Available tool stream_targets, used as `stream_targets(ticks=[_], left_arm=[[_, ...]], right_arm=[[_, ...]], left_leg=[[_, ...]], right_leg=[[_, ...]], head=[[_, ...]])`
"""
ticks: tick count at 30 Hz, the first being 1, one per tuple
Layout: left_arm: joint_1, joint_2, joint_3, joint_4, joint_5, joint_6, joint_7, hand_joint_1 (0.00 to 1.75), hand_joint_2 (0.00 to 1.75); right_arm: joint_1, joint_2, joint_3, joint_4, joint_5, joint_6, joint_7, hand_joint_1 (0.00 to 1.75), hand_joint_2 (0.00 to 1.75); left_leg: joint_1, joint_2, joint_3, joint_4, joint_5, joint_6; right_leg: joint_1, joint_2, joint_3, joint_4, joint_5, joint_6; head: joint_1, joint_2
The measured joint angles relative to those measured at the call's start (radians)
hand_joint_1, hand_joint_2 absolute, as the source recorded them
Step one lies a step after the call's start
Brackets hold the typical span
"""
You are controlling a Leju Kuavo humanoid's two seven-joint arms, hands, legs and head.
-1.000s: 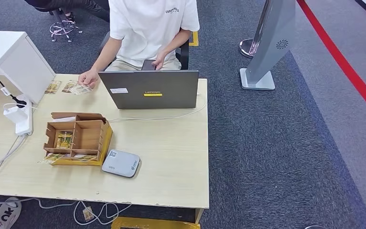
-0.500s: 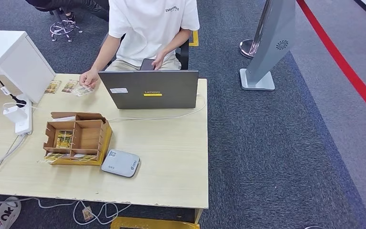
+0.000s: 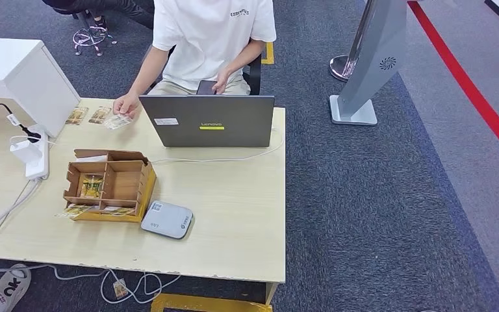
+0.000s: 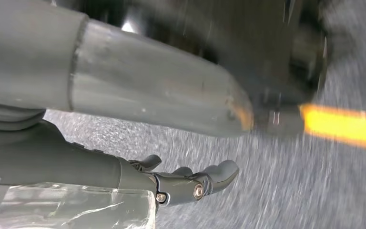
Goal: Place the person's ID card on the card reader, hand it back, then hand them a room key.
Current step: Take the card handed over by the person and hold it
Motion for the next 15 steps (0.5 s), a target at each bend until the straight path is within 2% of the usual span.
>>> stream_targets(ticks=[2, 3, 4, 5, 6, 7, 9, 11, 15], left_arm=[[-0.143, 0.005, -0.28, -0.004, -0.542, 0.237, 0.139, 0.0, 1.75], [-0.202, 0.005, -0.433, 0.0, -0.838, 0.302, 0.224, 0.0, 1.75], [-0.255, 0.006, -0.591, 0.005, -1.16, 0.338, 0.301, 0.0, 1.75], [-0.301, 0.011, -0.732, 0.013, -1.415, 0.35, 0.36, 0.0, 1.75], [-0.341, 0.017, -0.848, 0.024, -1.582, 0.354, 0.405, 0.0, 1.75], [-0.375, 0.026, -0.945, 0.038, -1.677, 0.356, 0.439, 0.0, 1.75], [-0.424, 0.044, -1.067, 0.066, -1.675, 0.362, 0.469, 0.0, 1.75], [-0.455, 0.058, -1.143, 0.089, -1.618, 0.365, 0.474, 0.0, 1.75], [-0.49, 0.065, -1.242, 0.129, -1.495, 0.361, 0.478, 0.0, 1.75]], right_arm=[[-0.024, 0.004, 0.014, 0.0, 0.014, 0.025, 0.022, 0.0, 0.0], [-0.033, 0.006, 0.019, 0.0, 0.015, 0.028, 0.028, 0.0, 0.0], [-0.04, 0.007, 0.023, 0.0, 0.015, 0.029, 0.034, 0.0, 0.0], [-0.043, 0.008, 0.026, 0.0, 0.015, 0.031, 0.04, 0.0, 0.0], [-0.045, 0.009, 0.029, 0.0, 0.015, 0.032, 0.047, 0.0, 0.0], [-0.046, 0.01, 0.032, 0.0, 0.015, 0.034, 0.054, 0.0, 0.0], [-0.045, 0.013, 0.035, 0.001, 0.017, 0.037, 0.06, 0.0, 0.0], [-0.043, 0.013, 0.038, 0.001, 0.02, 0.04, 0.064, 0.0, 0.0], [-0.043, 0.013, 0.043, 0.001, 0.02, 0.046, 0.067, 0.0, 0.0]], left_leg=[[0.0, -0.004, -0.004, -0.003, 0.007, -0.002], [-0.001, -0.004, -0.007, -0.004, 0.01, -0.002], [-0.001, -0.004, -0.009, -0.005, 0.012, -0.001], [-0.001, -0.002, -0.012, -0.005, 0.014, -0.001], [-0.002, 0.002, -0.014, -0.005, 0.015, 0.0], [-0.003, 0.007, -0.015, -0.005, 0.016, 0.0], [-0.004, 0.016, -0.017, -0.004, 0.016, 0.0], [-0.004, 0.018, -0.017, -0.004, 0.016, 0.0], [-0.003, 0.017, -0.017, -0.006, 0.016, -0.001]], right_leg=[[0.002, -0.002, -0.001, 0.001, 0.007, -0.001], [0.004, -0.003, 0.0, 0.002, 0.011, 0.0], [0.004, -0.001, 0.0, 0.002, 0.015, 0.001], [0.004, 0.002, -0.001, 0.002, 0.018, 0.002], [0.004, 0.007, -0.003, 0.002, 0.021, 0.003], [0.003, 0.013, -0.005, 0.002, 0.024, 0.004], [0.002, 0.022, -0.011, 0.002, 0.027, 0.006], [0.002, 0.023, -0.013, 0.002, 0.027, 0.006], [0.002, 0.022, -0.015, 0.002, 0.025, 0.004]], head=[[-0.002, 0.0], [-0.002, 0.0], [-0.002, 0.0], [0.001, 0.0], [0.004, 0.0], [0.007, 0.0], [0.009, 0.0], [0.008, 0.0], [0.006, 0.0]])
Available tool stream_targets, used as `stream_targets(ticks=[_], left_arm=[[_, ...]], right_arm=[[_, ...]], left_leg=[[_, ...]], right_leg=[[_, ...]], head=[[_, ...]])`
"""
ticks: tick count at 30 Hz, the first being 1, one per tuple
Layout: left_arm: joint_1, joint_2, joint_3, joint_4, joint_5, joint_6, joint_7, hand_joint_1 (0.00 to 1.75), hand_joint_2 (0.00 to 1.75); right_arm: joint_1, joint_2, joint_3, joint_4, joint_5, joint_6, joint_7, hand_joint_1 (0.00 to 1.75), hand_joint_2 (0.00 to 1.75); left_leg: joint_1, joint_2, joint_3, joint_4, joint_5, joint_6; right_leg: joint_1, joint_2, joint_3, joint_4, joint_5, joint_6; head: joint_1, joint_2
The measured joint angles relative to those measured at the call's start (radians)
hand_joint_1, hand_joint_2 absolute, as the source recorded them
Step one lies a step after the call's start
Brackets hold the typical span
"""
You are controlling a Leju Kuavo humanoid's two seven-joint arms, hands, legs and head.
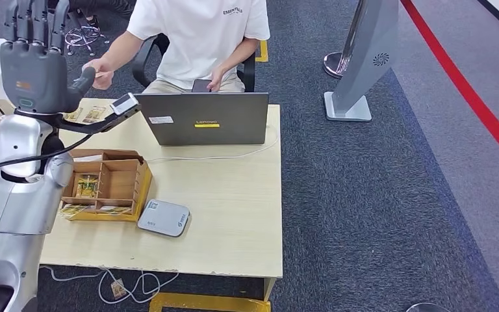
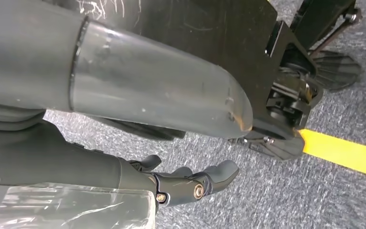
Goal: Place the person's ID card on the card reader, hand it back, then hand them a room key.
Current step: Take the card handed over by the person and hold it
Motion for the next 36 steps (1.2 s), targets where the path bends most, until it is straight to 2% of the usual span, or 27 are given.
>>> stream_targets(ticks=[8, 16, 25, 29, 36], left_arm=[[-0.013, -0.006, -0.095, 0.056, -0.053, -0.081, 0.089, 0.0, 1.75], [-0.023, -0.01, -0.118, 0.091, -0.062, -0.097, 0.104, 0.0, 1.75], [-0.048, -0.027, -0.132, 0.157, -0.069, -0.178, 0.171, 0.0, 1.75], [-0.062, -0.037, -0.135, 0.205, -0.057, -0.176, 0.176, 1.75, 1.75], [-0.078, -0.052, -0.139, 0.276, -0.016, -0.178, 0.148, 1.75, 1.75]], right_arm=[[0.007, 0.0, 0.001, 0.0, -0.018, -0.007, -0.009, 0.0, 0.0], [0.011, 0.0, 0.001, 0.0, -0.019, -0.016, -0.009, 0.0, 0.0], [0.015, 0.0, 0.0, 0.0, -0.033, -0.027, -0.008, 0.0, 0.0], [0.018, 0.0, -0.001, 0.0, -0.037, -0.038, -0.008, 0.0, 0.0], [0.019, -0.002, -0.006, 0.0, -0.036, -0.049, -0.007, 0.0, 0.0]], left_leg=[[0.0, 0.001, 0.0, -0.001, 0.0, 0.0], [0.0, 0.001, 0.0, -0.001, 0.0, 0.0], [0.0, 0.0, 0.0, -0.001, 0.0, 0.0], [0.0, 0.0, 0.0, -0.001, 0.0, 0.0], [0.0, 0.0, -0.001, -0.001, 0.0, 0.0]], right_leg=[[0.0, 0.0, -0.001, 0.0, -0.001, -0.001], [0.0, 0.0, -0.001, 0.0, -0.001, -0.001], [0.0, 0.0, -0.001, 0.0, -0.001, -0.001], [0.0, 0.0, -0.001, 0.0, -0.001, -0.001], [0.0, 0.0, -0.001, 0.0, -0.001, -0.001]], head=[[-0.001, 0.0], [-0.001, 0.0], [-0.001, 0.0], [-0.001, 0.0], [-0.001, 0.0]])
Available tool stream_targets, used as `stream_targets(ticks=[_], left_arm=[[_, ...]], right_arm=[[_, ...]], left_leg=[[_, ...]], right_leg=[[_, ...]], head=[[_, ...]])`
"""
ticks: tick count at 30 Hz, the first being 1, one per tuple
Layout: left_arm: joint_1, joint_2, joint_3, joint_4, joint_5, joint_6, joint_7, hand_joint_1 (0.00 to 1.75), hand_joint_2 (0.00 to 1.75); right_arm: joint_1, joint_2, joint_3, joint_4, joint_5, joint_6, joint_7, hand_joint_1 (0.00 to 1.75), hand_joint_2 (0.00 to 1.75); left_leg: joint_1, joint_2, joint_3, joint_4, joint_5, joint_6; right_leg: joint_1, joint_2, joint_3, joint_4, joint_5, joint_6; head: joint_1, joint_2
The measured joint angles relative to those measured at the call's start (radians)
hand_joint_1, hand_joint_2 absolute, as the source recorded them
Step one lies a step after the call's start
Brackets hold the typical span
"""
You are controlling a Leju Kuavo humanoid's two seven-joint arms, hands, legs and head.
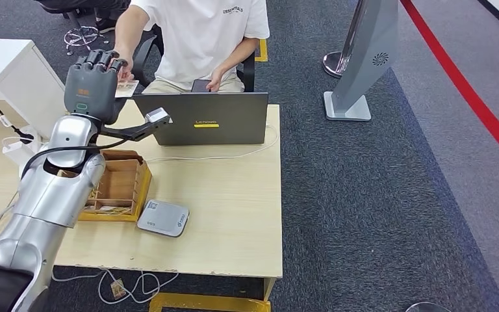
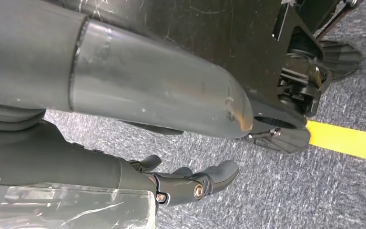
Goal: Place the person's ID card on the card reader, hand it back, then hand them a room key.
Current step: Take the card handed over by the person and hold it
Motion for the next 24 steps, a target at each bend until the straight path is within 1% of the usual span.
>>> stream_targets(ticks=[19, 22, 24], left_arm=[[-0.013, -0.034, -0.004, 0.048, 0.036, 0.002, -0.025, 1.75, 1.75], [-0.013, -0.043, -0.008, 0.05, 0.06, 0.002, -0.05, 1.75, 1.75], [-0.006, -0.057, -0.014, 0.044, 0.094, 0.001, -0.075, 1.75, 1.75]], right_arm=[[0.003, -0.001, 0.0, 0.0, 0.003, -0.011, 0.002, 0.0, 0.0], [0.003, -0.001, 0.0, 0.0, 0.004, -0.014, 0.002, 0.0, 0.0], [0.004, -0.001, 0.0, 0.0, 0.0, -0.019, 0.0, 0.0, 0.0]], left_leg=[[0.0, 0.0, 0.0, 0.0, 0.0, 0.0], [0.0, 0.0, -0.001, 0.0, 0.0, 0.0], [0.0, -0.001, -0.001, 0.0, 0.0, 0.0]], right_leg=[[0.0, 0.0, 0.001, 0.0, 0.0, 0.0], [0.0, 0.0, 0.001, 0.0, 0.0, 0.0], [0.0, -0.001, 0.001, 0.0, 0.0, 0.0]], head=[[0.0, 0.0], [0.0, 0.0], [0.0, 0.0]])
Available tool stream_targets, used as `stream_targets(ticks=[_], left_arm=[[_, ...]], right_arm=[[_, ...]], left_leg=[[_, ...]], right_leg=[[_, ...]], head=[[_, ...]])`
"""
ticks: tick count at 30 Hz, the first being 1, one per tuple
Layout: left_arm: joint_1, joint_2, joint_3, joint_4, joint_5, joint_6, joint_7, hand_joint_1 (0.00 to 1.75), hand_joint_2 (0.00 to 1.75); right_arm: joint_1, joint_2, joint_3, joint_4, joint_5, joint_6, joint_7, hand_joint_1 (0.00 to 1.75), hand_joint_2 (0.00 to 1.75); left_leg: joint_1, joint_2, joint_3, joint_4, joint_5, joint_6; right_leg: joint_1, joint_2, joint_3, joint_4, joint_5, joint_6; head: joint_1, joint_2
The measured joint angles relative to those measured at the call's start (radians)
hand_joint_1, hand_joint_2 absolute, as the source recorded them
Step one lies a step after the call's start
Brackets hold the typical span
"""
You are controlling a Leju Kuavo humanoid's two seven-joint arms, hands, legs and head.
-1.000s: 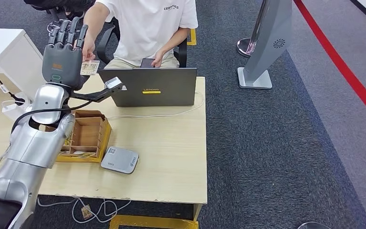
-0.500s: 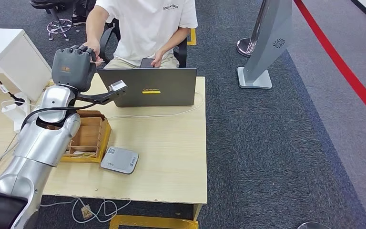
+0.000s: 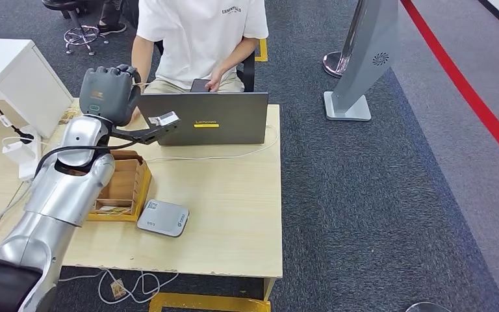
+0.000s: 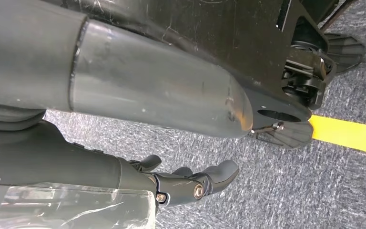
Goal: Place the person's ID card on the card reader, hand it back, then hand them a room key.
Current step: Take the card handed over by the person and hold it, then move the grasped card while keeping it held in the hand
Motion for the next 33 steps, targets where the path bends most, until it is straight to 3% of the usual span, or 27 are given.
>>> stream_targets(ticks=[3, 7, 12, 14, 20, 24, 33], left_arm=[[0.061, -0.033, -0.022, -0.074, 0.041, 0.0, -0.025, 1.75, 1.75], [0.244, -0.064, -0.11, -0.286, 0.0, -0.01, -0.018, 1.75, 1.75], [0.501, -0.052, -0.231, -0.519, -0.027, 0.025, -0.004, 1.75, 1.75], [0.568, -0.042, -0.256, -0.574, -0.029, 0.041, -0.001, 1.75, 1.75], [0.708, -0.012, -0.268, -0.66, -0.052, 0.071, -0.003, 1.75, 1.75], [0.787, 0.012, -0.257, -0.668, -0.151, 0.066, 0.065, 1.75, 1.75], [0.829, 0.027, -0.197, -0.667, -0.223, 0.016, 0.124, 1.75, 1.75]], right_arm=[[0.002, 0.0, -0.005, 0.0, -0.014, -0.009, -0.006, 0.0, 0.0], [0.013, 0.0, -0.019, 0.0, -0.039, -0.034, -0.018, 0.0, 0.0], [0.032, 0.0, -0.043, 0.0, -0.057, -0.062, -0.019, 0.0, 0.0], [0.035, 0.0, -0.05, 0.0, -0.059, -0.065, -0.019, 0.0, 0.0], [0.038, 0.0, -0.067, 0.0, -0.068, -0.079, -0.017, 0.0, 0.0], [0.041, 0.0, -0.075, 0.0, -0.066, -0.082, -0.01, 0.0, 0.0], [0.043, -0.001, -0.083, 0.0, -0.064, -0.088, -0.003, 0.0, 0.0]], left_leg=[[-0.001, -0.001, 0.0, 0.0, 0.0, 0.0], [-0.004, 0.0, 0.0, 0.0, -0.003, 0.002], [-0.005, 0.0, 0.0, 0.0, -0.006, 0.002], [-0.005, 0.0, 0.0, 0.0, -0.007, 0.003], [-0.005, -0.001, 0.001, -0.001, -0.008, 0.003], [-0.005, -0.002, 0.001, -0.001, -0.008, 0.003], [-0.005, -0.003, 0.001, -0.001, -0.008, 0.003]], right_leg=[[-0.001, -0.001, 0.001, 0.0, 0.0, 0.0], [-0.004, 0.0, 0.001, 0.0, -0.002, 0.002], [-0.004, 0.0, 0.0, 0.0, -0.006, 0.002], [-0.004, -0.002, 0.0, 0.0, -0.008, 0.002], [-0.004, -0.003, 0.001, 0.001, -0.009, 0.002], [-0.004, -0.004, 0.001, 0.001, -0.01, 0.002], [-0.004, -0.005, 0.001, 0.001, -0.01, 0.002]], head=[[0.0, 0.0], [0.001, 0.0], [-0.001, 0.0], [-0.002, 0.0], [-0.002, 0.0], [-0.002, 0.0], [-0.002, 0.0]])
